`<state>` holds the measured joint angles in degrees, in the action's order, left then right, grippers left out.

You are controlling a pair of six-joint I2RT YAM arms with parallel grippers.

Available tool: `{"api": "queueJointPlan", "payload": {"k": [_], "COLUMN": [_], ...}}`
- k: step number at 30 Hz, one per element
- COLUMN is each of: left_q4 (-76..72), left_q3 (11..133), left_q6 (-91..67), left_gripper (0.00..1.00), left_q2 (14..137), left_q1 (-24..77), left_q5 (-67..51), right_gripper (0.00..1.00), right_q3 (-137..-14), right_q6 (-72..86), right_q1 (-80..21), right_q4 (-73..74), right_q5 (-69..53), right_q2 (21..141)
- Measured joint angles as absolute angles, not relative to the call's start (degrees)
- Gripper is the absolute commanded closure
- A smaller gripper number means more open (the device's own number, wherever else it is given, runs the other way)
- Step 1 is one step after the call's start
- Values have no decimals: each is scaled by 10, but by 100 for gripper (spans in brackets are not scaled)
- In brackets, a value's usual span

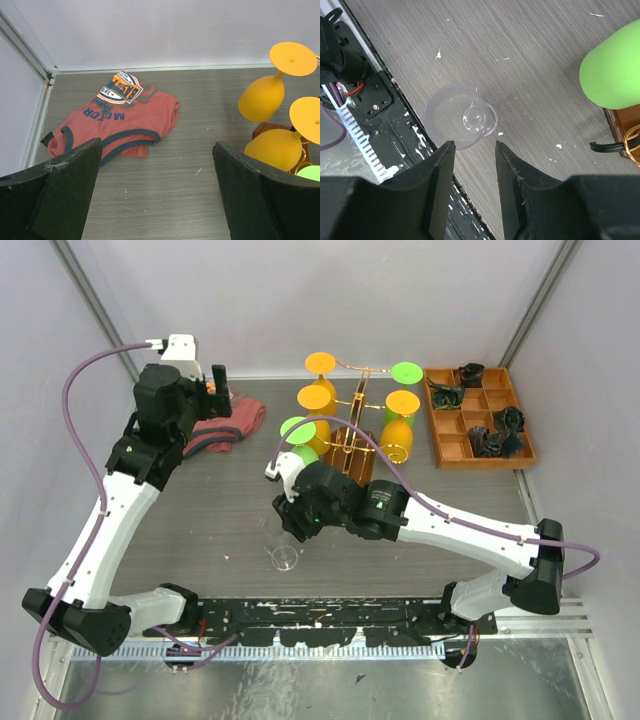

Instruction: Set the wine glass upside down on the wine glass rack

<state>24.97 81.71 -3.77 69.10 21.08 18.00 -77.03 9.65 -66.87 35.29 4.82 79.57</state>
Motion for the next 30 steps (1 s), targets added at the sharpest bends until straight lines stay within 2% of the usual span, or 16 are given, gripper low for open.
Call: {"api": "queueJointPlan", "payload": {"k": [10,13,18,25,30], "left_q4": [259,259,261,265,301], "left_q3": [812,812,802,802,809], "left_q6": [-39,-40,-42,-68,-160], "left_gripper": [2,2,2,2,2], "left_q2": [686,684,680,681,696], "left_q1": [211,211,211,211,207], "left_q5": [186,186,186,196,236], "right_gripper": [58,68,98,99,99], "right_q3": [-780,-787,-789,-804,-806], "right_q6": [107,107,100,90,71], "right_q1": [-672,-673,-674,-674,-674], "right_q4": [349,347,352,378,375], "right_q5": [51,57,65,117,172], "right_q2": [835,852,860,859,833]}}
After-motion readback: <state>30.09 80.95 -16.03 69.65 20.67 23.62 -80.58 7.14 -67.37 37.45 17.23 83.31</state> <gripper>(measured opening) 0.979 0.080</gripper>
